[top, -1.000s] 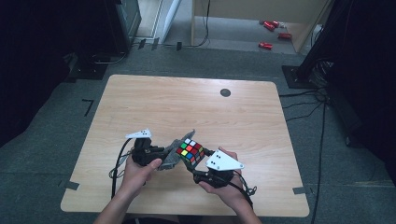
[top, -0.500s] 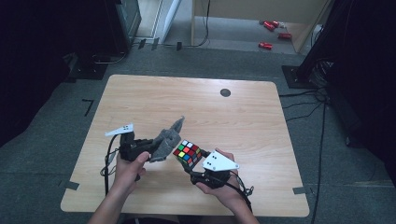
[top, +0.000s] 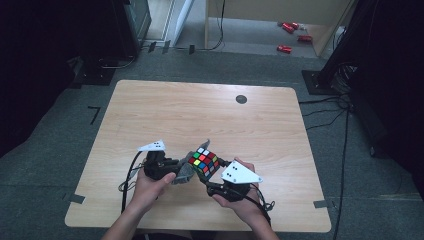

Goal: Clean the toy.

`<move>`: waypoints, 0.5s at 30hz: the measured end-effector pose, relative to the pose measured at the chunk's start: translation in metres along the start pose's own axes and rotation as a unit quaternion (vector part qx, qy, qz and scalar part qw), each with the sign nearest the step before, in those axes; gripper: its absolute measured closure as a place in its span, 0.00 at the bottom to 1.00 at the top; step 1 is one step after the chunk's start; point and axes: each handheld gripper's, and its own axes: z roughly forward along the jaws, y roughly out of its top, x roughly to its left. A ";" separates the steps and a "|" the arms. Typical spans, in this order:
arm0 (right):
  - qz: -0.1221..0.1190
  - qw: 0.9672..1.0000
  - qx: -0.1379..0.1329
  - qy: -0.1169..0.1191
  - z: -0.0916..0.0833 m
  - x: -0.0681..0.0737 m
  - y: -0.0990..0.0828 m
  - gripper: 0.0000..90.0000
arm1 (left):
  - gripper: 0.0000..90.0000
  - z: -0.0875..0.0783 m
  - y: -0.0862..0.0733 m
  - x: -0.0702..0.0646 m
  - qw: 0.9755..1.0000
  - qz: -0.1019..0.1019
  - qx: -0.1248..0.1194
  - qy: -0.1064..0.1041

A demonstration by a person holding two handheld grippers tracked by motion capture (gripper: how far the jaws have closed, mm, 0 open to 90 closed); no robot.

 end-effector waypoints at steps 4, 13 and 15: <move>0.005 1.000 -0.008 -0.009 -0.003 -0.003 0.001 0.38 | 0.85 -0.002 0.001 0.003 1.000 -0.004 0.000 0.015; -0.006 1.000 0.016 0.002 0.009 0.005 -0.007 0.38 | 0.85 -0.043 0.007 0.008 0.989 -0.029 -0.143 -0.013; -0.007 1.000 0.015 0.007 0.011 0.007 -0.007 0.38 | 0.85 -0.034 0.007 0.003 0.992 -0.020 -0.125 -0.030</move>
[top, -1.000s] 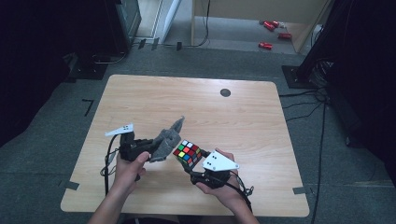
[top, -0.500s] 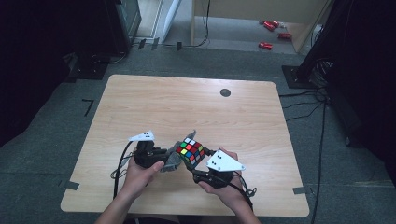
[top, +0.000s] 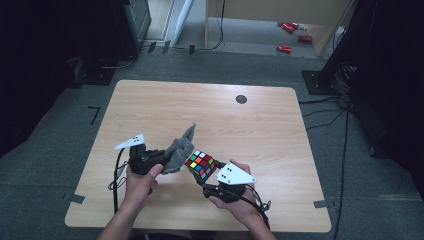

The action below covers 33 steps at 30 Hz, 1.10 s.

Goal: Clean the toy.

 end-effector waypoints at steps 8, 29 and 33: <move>0.016 1.000 -0.017 -0.002 -0.007 -0.005 0.003 0.38 | 0.87 0.022 -0.013 -0.001 0.998 -0.001 0.058 0.006; 0.008 1.000 -0.017 -0.003 -0.008 -0.004 0.004 0.38 | 0.83 -0.007 -0.004 -0.007 0.997 0.027 -0.066 0.001; 0.007 1.000 -0.029 0.004 -0.010 -0.002 0.005 0.39 | 0.85 0.002 -0.007 -0.005 0.999 0.015 -0.042 -0.028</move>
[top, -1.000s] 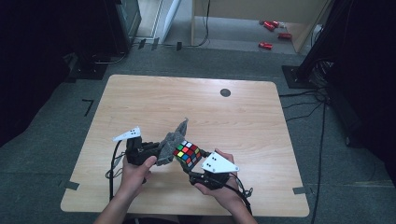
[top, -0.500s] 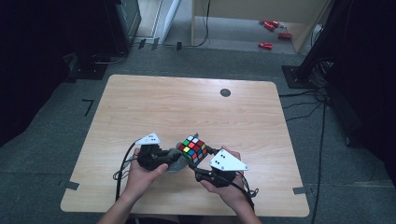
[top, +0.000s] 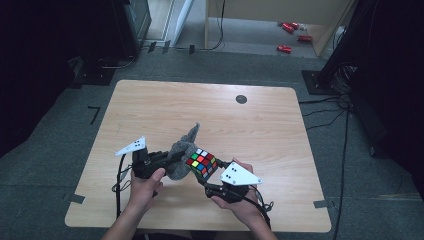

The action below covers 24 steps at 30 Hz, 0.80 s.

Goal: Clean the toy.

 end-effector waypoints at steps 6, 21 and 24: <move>-0.001 1.000 0.001 -0.005 -0.002 -0.001 0.000 0.38 | 0.86 0.009 -0.006 0.002 0.999 -0.010 0.034 -0.003; -0.002 1.000 -0.013 -0.024 -0.008 -0.005 0.005 0.38 | 0.85 0.031 -0.014 -0.004 0.987 0.025 0.141 0.071; -0.011 1.000 -0.005 -0.026 -0.006 -0.003 0.002 0.38 | 0.85 0.005 0.000 -0.001 0.993 0.021 0.065 0.095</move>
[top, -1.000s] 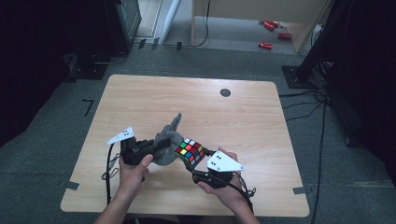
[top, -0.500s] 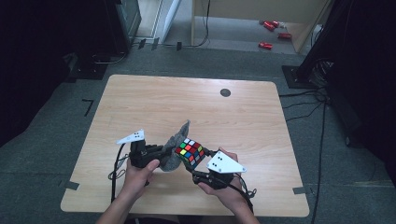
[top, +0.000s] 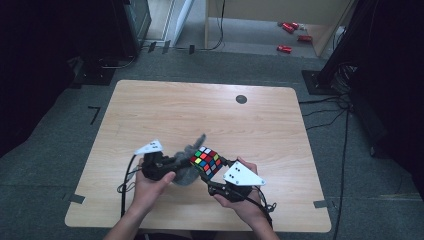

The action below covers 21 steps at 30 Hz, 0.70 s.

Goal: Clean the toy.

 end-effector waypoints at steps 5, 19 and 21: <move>-0.013 0.999 0.038 -0.004 0.013 0.006 -0.011 0.38 | 0.85 -0.025 0.014 -0.011 0.997 0.034 -0.072 -0.024; -0.043 0.996 0.077 0.002 0.024 0.020 -0.016 0.39 | 0.84 -0.007 0.015 -0.023 0.995 0.084 0.024 0.053; -0.041 0.997 0.068 0.006 0.022 0.019 -0.014 0.39 | 0.85 -0.010 0.016 -0.018 0.995 0.076 0.022 0.063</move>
